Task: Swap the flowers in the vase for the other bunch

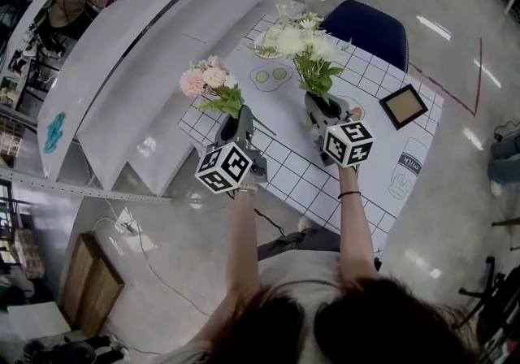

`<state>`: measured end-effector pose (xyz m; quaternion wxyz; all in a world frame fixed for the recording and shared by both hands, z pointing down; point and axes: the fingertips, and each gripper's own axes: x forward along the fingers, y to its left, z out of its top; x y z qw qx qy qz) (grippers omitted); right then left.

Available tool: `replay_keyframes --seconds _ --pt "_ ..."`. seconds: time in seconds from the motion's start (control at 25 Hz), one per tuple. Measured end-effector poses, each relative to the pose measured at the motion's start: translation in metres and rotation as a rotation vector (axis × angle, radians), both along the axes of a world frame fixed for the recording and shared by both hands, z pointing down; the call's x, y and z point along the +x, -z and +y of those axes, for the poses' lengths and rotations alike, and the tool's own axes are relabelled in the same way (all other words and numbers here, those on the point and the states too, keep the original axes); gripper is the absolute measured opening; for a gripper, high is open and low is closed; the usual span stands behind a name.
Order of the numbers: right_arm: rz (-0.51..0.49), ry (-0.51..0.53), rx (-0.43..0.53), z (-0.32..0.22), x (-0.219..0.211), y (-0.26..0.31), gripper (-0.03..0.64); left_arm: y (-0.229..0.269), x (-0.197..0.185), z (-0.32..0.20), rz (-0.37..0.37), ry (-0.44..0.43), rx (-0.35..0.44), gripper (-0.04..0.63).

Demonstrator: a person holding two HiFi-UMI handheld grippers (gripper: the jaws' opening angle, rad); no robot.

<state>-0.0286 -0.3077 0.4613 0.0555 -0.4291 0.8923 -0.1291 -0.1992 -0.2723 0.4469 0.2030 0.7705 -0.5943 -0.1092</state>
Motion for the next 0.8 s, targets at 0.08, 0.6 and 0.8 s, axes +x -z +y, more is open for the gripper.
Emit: replay_keyframes --seconds 0.08,0.6,0.8 --pt "0.013 0.002 0.003 0.0 -0.002 -0.001 0.044 0.001 -0.001 0.0 0.003 0.003 0.0 0.077" --pt "0.087 0.044 0.006 -0.002 -0.013 -0.009 0.044 -0.001 -0.005 -0.001 0.013 0.02 0.005 0.077" --pt "0.087 0.049 -0.001 -0.006 -0.016 -0.014 0.044 -0.003 -0.006 -0.002 0.015 0.024 0.0 0.077"
